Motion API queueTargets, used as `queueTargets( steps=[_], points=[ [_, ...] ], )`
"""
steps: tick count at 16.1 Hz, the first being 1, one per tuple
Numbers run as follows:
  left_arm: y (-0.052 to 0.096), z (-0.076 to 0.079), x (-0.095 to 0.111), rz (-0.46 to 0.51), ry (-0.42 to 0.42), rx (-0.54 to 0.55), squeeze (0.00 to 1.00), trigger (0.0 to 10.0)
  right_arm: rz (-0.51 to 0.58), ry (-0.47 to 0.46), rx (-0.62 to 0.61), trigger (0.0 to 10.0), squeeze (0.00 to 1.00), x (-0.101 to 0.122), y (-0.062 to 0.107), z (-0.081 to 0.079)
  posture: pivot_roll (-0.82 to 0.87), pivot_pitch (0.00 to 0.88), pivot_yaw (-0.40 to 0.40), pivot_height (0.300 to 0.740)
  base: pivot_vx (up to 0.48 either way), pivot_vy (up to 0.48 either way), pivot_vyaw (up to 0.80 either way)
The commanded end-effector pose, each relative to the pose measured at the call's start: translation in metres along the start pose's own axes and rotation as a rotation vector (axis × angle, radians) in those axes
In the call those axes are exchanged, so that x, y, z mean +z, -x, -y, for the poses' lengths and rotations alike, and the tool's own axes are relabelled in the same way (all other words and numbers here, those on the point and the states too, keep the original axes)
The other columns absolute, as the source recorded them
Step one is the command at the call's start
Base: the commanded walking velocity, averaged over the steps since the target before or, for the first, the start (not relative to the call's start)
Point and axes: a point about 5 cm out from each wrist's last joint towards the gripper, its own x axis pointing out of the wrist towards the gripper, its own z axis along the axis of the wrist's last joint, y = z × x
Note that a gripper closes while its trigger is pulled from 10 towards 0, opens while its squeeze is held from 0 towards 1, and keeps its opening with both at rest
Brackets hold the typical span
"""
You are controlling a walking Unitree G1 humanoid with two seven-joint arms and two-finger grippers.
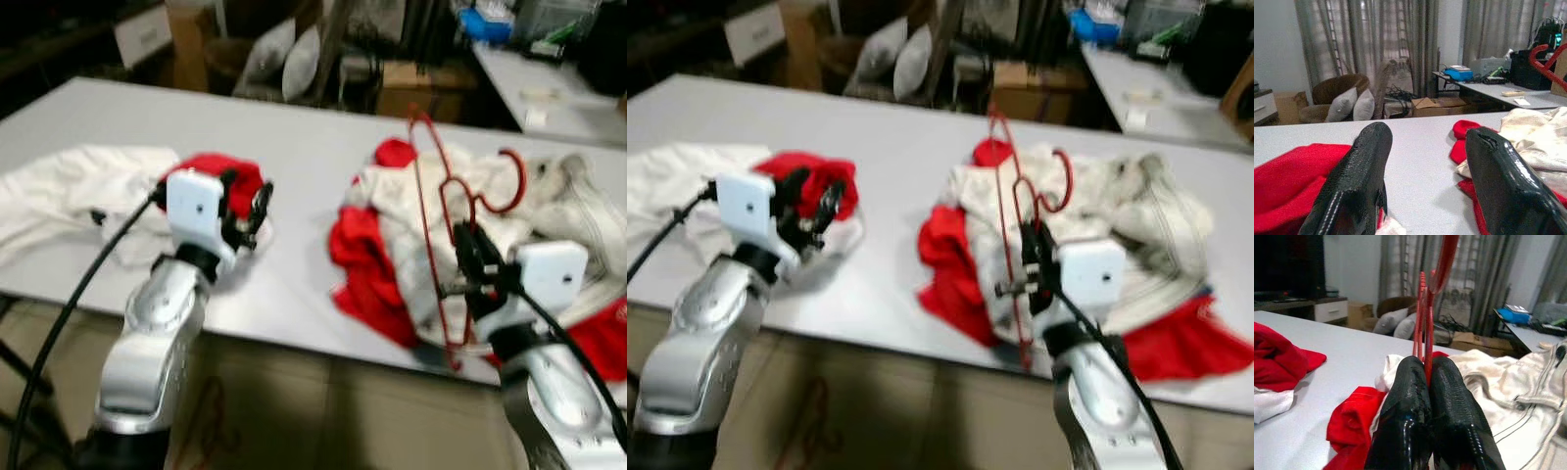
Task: Hang hanger
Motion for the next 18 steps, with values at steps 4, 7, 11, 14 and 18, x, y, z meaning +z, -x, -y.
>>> queueTargets(
  steps=[4, 7, 11, 14, 18],
  points=[
    [-0.01, 0.006, -0.013, -0.063, 0.081, 0.0, 0.0, 10.0, -0.01, -0.009, -0.024, 10.0, 0.0, -0.002, 0.0, 0.003, -0.12, 0.0, 0.047, 0.74, 0.0, 0.147, -0.4],
    [-0.015, 0.009, -0.012, -0.035, -0.028, -0.016, 0.0, 10.0, -0.006, 0.012, -0.044, 10.0, 0.0, -0.004, 0.004, 0.003, -0.13, 0.0, 0.073, 0.74, 0.0, 0.0, -0.71],
    [-0.018, 0.019, -0.021, -0.093, 0.007, -0.075, 0.0, 10.0, -0.006, 0.048, -0.05, 10.0, 0.0, -0.003, -0.001, 0.006, -0.13, 0.0, 0.085, 0.74, 0.0, -0.12, 0.0],
    [-0.019, 0.026, -0.025, -0.091, 0.0, -0.118, 0.0, 10.0, -0.014, 0.089, -0.063, 10.0, 0.0, -0.004, -0.004, 0.017, -0.13, 0.0, 0.077, 0.74, 0.0, 0.0, 0.0],
    [-0.018, 0.054, -0.024, -0.086, 0.063, -0.371, 1.0, 10.0, -0.019, 0.168, -0.008, 10.0, 0.0, -0.004, -0.001, 0.027, -0.14, 0.0, 0.081, 0.74, 0.0, 0.0, 0.0]
  ],
)
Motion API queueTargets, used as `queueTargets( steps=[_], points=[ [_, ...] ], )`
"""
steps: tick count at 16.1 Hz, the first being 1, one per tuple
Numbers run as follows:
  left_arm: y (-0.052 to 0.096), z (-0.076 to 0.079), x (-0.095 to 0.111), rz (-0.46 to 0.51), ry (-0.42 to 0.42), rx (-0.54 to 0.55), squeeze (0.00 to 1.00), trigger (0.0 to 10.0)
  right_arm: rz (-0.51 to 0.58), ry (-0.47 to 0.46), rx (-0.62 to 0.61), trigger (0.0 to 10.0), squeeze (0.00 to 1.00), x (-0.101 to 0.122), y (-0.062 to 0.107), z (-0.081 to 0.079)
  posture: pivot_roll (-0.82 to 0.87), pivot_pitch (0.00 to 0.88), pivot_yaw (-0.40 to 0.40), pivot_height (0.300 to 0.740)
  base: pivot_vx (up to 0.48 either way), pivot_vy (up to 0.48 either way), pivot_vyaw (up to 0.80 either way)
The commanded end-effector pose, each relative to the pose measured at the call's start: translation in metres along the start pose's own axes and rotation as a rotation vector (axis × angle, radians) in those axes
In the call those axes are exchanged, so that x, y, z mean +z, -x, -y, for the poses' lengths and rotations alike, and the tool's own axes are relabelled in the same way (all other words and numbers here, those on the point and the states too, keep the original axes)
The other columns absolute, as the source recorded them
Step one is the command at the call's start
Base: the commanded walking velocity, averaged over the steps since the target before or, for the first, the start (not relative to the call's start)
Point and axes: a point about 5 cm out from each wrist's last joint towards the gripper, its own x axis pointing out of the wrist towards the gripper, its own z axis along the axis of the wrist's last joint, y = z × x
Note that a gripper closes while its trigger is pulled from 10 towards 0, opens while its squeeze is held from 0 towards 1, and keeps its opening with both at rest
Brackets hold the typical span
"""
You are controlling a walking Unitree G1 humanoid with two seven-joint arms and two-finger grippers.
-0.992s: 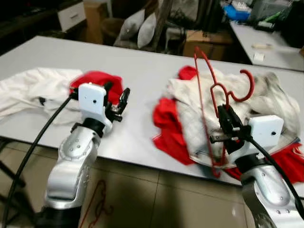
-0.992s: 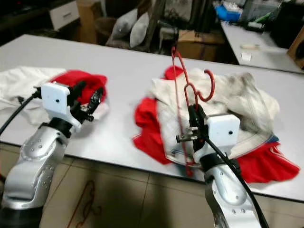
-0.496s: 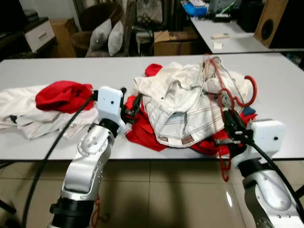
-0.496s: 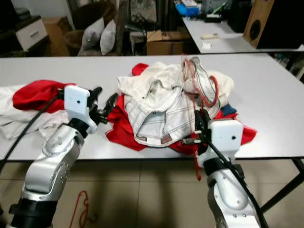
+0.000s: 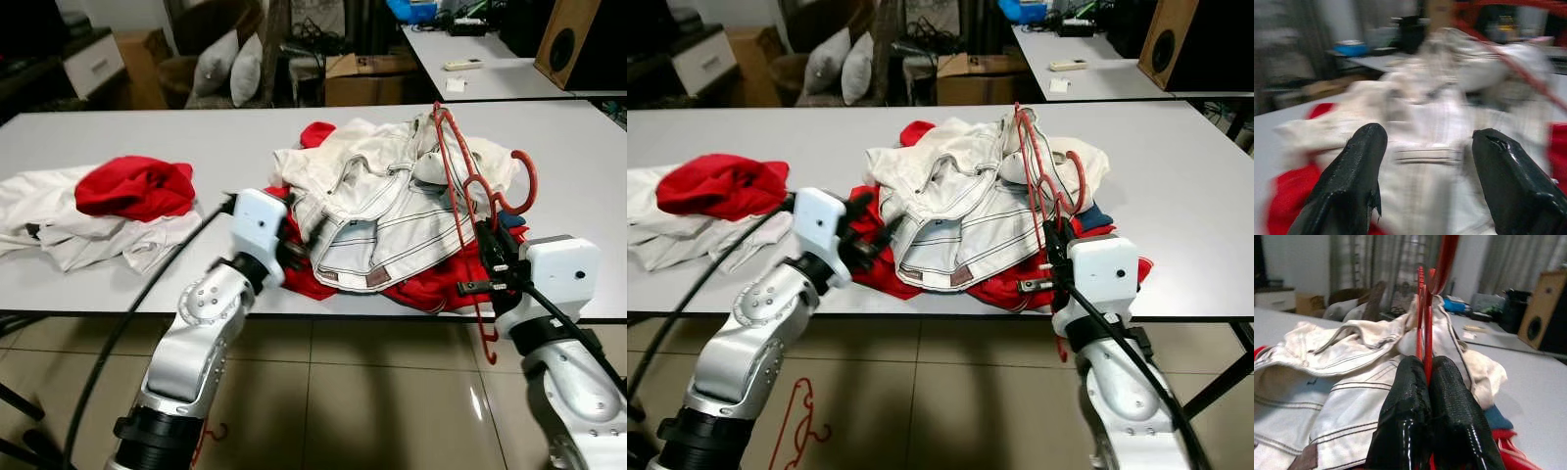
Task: Hang hanger
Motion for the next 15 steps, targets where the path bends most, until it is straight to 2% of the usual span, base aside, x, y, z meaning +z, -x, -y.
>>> queueTargets(
  steps=[1, 2, 3, 4, 5, 6, 8, 10, 12, 13, 14, 15],
  points=[
    [-0.004, 0.008, 0.004, 0.008, -0.023, -0.1, 1.0, 10.0, 0.013, 0.02, 0.051, 10.0, 0.0, -0.001, 0.003, 0.002, -0.15, 0.0, 0.087, 0.74, 0.0, 0.0, 0.0],
    [-0.004, 0.011, 0.005, 0.002, -0.039, -0.15, 1.0, 10.0, 0.025, 0.039, 0.094, 10.0, 0.0, -0.001, 0.007, 0.003, -0.15, 0.0, 0.093, 0.74, 0.0, 0.0, 0.0],
    [-0.004, 0.015, 0.006, -0.029, -0.111, -0.227, 1.0, 10.0, 0.033, 0.071, 0.158, 10.0, 0.0, -0.001, 0.016, 0.006, -0.15, 0.0, 0.103, 0.74, 0.0, 0.0, 0.0],
    [-0.005, 0.015, 0.004, -0.052, -0.154, -0.248, 1.0, 10.0, 0.033, 0.078, 0.197, 10.0, 0.0, 0.0, 0.021, 0.008, -0.15, 0.0, 0.108, 0.74, 0.0, 0.0, 0.0],
    [-0.011, 0.01, 0.0, -0.089, -0.263, -0.222, 0.73, 10.0, 0.024, 0.095, 0.242, 10.0, 0.0, 0.001, 0.03, 0.015, -0.16, 0.0, 0.114, 0.74, 0.0, 0.0, 0.0],
    [-0.024, 0.001, -0.001, -0.103, -0.323, -0.127, 0.0, 10.0, 0.016, 0.11, 0.287, 10.0, 0.0, 0.004, 0.041, 0.023, -0.16, 0.0, 0.117, 0.74, 0.0, 0.0, 0.0],
    [-0.039, 0.001, 0.003, -0.082, -0.292, -0.065, 0.0, 10.0, -0.012, 0.133, 0.356, 10.0, 0.0, 0.004, 0.055, 0.029, -0.16, 0.0, 0.122, 0.74, 0.0, 0.0, 0.0],
    [-0.049, 0.01, 0.002, -0.075, -0.251, -0.102, 0.0, 10.0, -0.053, 0.152, 0.398, 10.0, 0.0, 0.002, 0.066, 0.032, -0.16, 0.0, 0.126, 0.74, 0.0, 0.0, 0.0],
    [-0.056, 0.015, -0.011, -0.149, -0.293, -0.145, 0.0, 10.0, -0.081, 0.152, 0.435, 10.0, 0.0, 0.0, 0.073, 0.036, -0.16, 0.0, 0.137, 0.74, 0.0, 0.0, 0.0],
    [-0.057, 0.014, -0.017, -0.185, -0.334, -0.149, 0.0, 6.5, -0.088, 0.152, 0.444, 10.0, 0.0, 0.0, 0.074, 0.037, -0.16, 0.0, 0.141, 0.74, 0.0, 0.0, 0.0],
    [-0.057, 0.007, -0.018, -0.205, -0.374, -0.127, 0.0, 0.0, -0.098, 0.158, 0.457, 10.0, 0.0, 0.0, 0.076, 0.038, -0.16, 0.0, 0.144, 0.74, 0.0, 0.0, 0.0],
    [-0.057, 0.0, -0.016, -0.209, -0.414, -0.106, 0.0, 0.0, -0.107, 0.16, 0.467, 10.0, 0.0, 0.0, 0.078, 0.039, -0.16, 0.0, 0.143, 0.74, 0.0, 0.0, 0.0]
  ],
)
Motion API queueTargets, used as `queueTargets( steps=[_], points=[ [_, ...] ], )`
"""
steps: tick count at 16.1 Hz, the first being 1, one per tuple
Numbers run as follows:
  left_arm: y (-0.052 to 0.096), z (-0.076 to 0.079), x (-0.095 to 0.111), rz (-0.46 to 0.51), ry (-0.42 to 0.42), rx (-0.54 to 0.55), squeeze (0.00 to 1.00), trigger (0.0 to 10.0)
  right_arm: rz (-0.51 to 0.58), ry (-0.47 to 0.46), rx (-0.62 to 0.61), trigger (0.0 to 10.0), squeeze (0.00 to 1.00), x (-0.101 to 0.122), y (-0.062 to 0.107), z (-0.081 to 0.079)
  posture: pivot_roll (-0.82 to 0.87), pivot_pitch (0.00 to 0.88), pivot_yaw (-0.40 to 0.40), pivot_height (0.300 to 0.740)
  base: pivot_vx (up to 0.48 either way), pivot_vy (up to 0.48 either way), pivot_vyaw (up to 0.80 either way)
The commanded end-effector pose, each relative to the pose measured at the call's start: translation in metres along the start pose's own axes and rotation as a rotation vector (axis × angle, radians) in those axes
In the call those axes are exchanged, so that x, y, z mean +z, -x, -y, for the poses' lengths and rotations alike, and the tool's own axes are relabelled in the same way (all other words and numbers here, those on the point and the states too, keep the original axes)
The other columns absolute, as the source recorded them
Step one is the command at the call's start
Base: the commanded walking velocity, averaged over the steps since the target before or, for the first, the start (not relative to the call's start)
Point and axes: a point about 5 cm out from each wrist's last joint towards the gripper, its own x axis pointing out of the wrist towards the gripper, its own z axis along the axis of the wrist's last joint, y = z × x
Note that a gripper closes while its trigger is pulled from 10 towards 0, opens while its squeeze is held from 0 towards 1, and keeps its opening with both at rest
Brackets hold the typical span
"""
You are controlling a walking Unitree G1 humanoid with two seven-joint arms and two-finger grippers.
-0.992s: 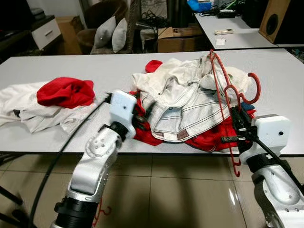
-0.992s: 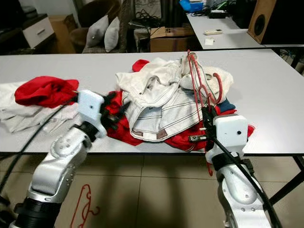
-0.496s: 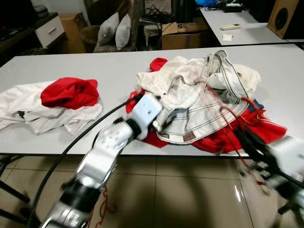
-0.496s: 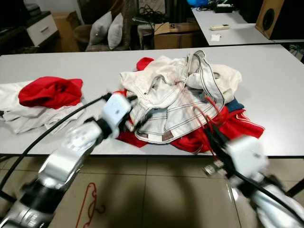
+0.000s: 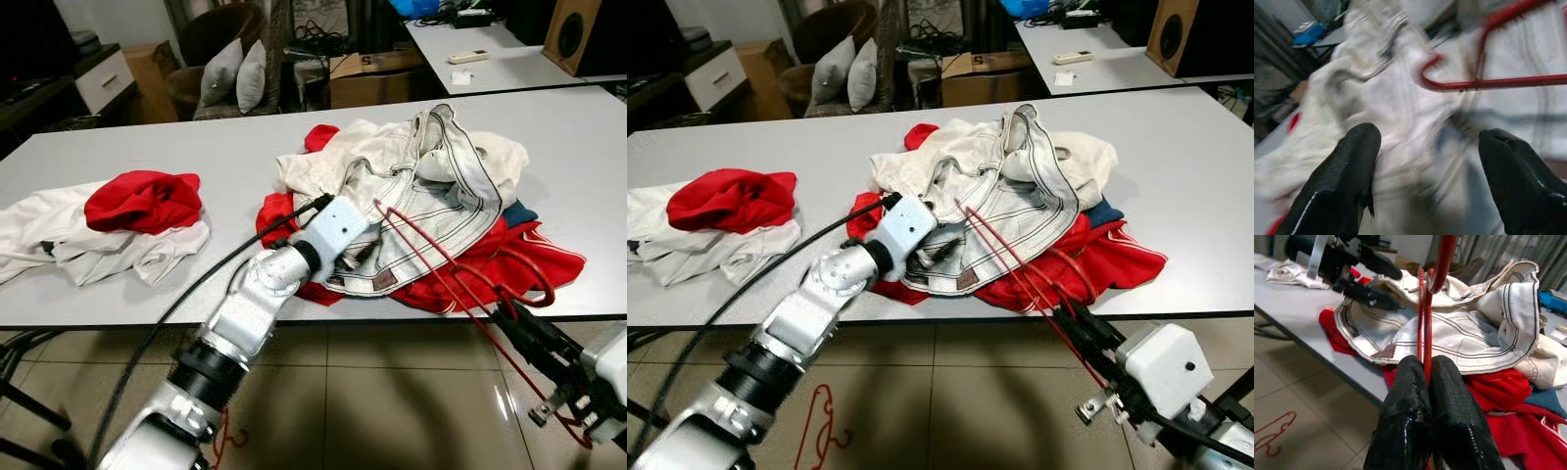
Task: Hang hanger
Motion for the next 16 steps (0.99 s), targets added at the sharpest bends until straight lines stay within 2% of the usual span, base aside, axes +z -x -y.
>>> queueTargets(
  steps=[1, 2, 4, 8, 11, 16],
  points=[
    [0.004, -0.016, 0.0, -0.015, -0.07, 0.05, 0.0, 0.0, 0.012, 0.018, 0.028, 10.0, 0.0, 0.005, 0.004, 0.001, -0.16, 0.0, 0.142, 0.74, 0.0, 0.0, 0.0],
    [0.005, -0.023, -0.001, -0.024, -0.108, 0.08, 0.0, 0.0, -0.004, 0.023, 0.054, 10.0, 0.0, 0.004, 0.007, 0.0, -0.16, 0.0, 0.143, 0.74, 0.0, 0.0, 0.0],
    [0.006, -0.036, -0.002, -0.044, -0.125, 0.143, 0.0, 0.0, -0.025, 0.034, 0.084, 10.0, 0.0, 0.004, 0.012, 0.003, -0.15, 0.0, 0.139, 0.74, 0.0, 0.0, 0.0],
    [0.004, -0.036, -0.011, -0.086, -0.147, 0.133, 0.0, 0.0, -0.035, 0.051, 0.126, 10.0, 0.0, 0.004, 0.008, 0.007, -0.15, 0.0, 0.128, 0.74, 0.0, 0.0, 0.0],
    [0.006, -0.042, -0.014, -0.093, -0.081, 0.168, 0.0, 0.0, -0.049, 0.077, 0.141, 10.0, 0.0, 0.002, -0.012, 0.01, -0.15, 0.0, 0.119, 0.74, 0.0, 0.0, 0.0],
    [0.013, -0.052, -0.014, -0.073, -0.057, 0.185, 0.0, 0.0, -0.042, 0.128, 0.2, 10.0, 0.0, 0.0, -0.038, 0.015, -0.13, 0.0, 0.086, 0.74, 0.0, 0.0, 0.0]
  ],
)
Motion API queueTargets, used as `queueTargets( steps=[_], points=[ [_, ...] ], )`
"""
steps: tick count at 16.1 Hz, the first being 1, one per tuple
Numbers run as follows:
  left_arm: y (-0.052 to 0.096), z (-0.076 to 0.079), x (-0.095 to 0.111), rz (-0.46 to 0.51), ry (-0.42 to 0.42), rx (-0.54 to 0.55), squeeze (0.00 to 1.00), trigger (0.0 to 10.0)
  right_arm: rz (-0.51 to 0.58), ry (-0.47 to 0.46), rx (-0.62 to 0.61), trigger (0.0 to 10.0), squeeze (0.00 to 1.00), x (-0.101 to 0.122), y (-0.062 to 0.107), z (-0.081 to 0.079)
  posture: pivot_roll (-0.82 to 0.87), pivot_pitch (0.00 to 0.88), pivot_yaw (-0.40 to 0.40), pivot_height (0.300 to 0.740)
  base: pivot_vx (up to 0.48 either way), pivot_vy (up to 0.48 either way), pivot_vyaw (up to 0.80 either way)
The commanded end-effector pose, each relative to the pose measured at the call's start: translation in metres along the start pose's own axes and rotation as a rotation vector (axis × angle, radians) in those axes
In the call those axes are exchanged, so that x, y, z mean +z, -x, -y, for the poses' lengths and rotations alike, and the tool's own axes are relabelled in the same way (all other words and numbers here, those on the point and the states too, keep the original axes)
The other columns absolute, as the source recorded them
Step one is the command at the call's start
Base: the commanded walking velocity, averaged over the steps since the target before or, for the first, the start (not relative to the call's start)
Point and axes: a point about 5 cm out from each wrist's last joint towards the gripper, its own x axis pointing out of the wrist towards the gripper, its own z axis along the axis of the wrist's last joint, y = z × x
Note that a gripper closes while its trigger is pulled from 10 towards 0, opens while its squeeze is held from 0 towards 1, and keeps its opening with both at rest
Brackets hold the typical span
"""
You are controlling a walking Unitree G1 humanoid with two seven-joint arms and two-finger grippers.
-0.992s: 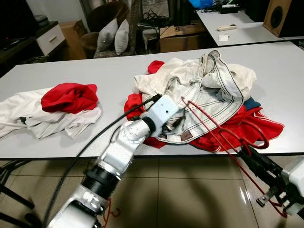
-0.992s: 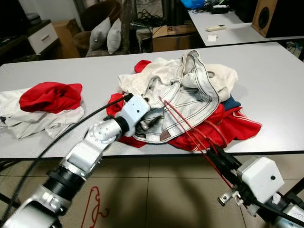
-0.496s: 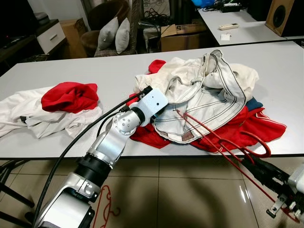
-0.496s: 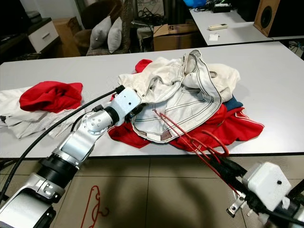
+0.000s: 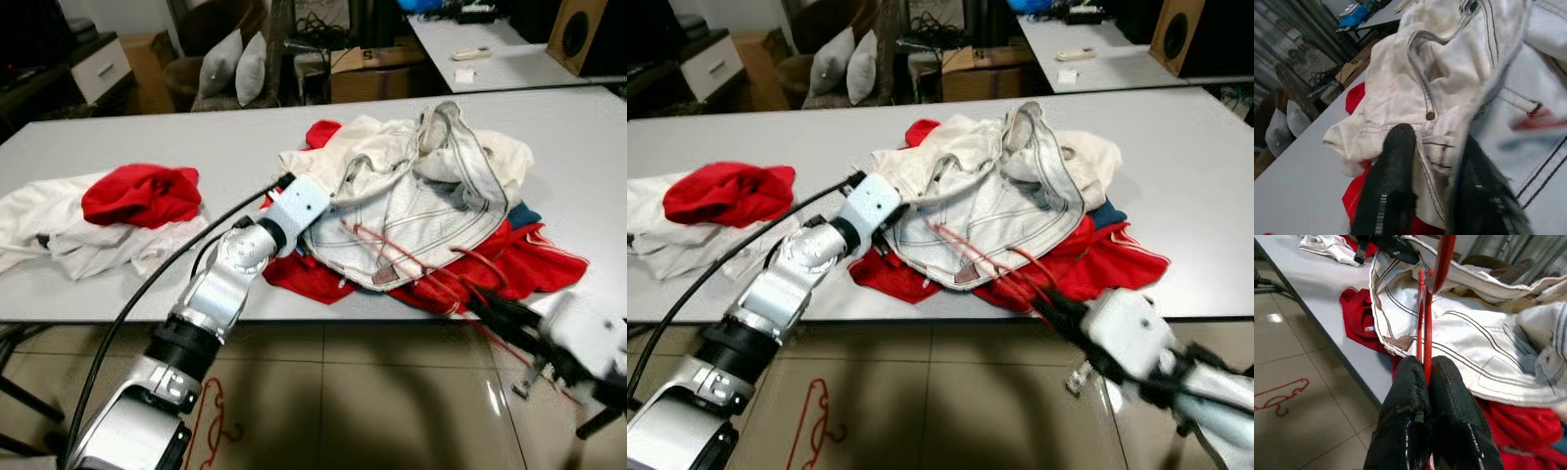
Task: Hang hanger
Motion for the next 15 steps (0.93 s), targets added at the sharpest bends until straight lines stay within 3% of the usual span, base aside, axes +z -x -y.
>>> queueTargets(
  steps=[1, 4, 6, 9, 11, 15],
  points=[
    [0.003, -0.009, -0.001, -0.002, 0.005, 0.019, 0.0, 0.0, -0.011, 0.009, 0.025, 10.0, 0.0, -0.001, -0.006, 0.0, -0.12, 0.0, 0.076, 0.74, 0.0, 0.0, 0.0],
    [0.005, -0.005, 0.004, 0.033, 0.011, -0.008, 0.0, 0.0, -0.006, 0.045, 0.032, 10.0, 0.0, -0.002, -0.026, 0.008, -0.11, 0.0, 0.066, 0.74, 0.0, 0.0, 0.0],
    [0.006, -0.006, 0.02, 0.097, 0.0, -0.023, 0.0, 0.0, 0.006, 0.106, 0.045, 10.0, 0.0, 0.0, -0.046, 0.012, -0.1, 0.0, 0.07, 0.74, 0.0, 0.0, 0.0],
    [0.007, -0.011, 0.035, 0.151, -0.016, -0.025, 0.0, 0.0, 0.028, 0.149, 0.055, 10.0, 0.0, 0.004, -0.06, 0.013, -0.1, 0.0, 0.075, 0.74, 0.0, 0.0, 0.0],
    [0.008, -0.011, 0.049, 0.19, -0.039, -0.057, 0.0, 0.0, 0.078, 0.207, -0.022, 10.0, 0.0, 0.014, -0.078, 0.022, -0.09, 0.0, 0.076, 0.74, 0.0, 0.0, 0.0],
    [0.012, -0.005, 0.056, 0.211, 0.004, -0.129, 0.0, 0.0, 0.154, 0.187, -0.147, 10.0, 0.0, 0.025, -0.091, 0.033, -0.08, 0.0, 0.081, 0.74, 0.0, 0.0, 0.0]
  ],
)
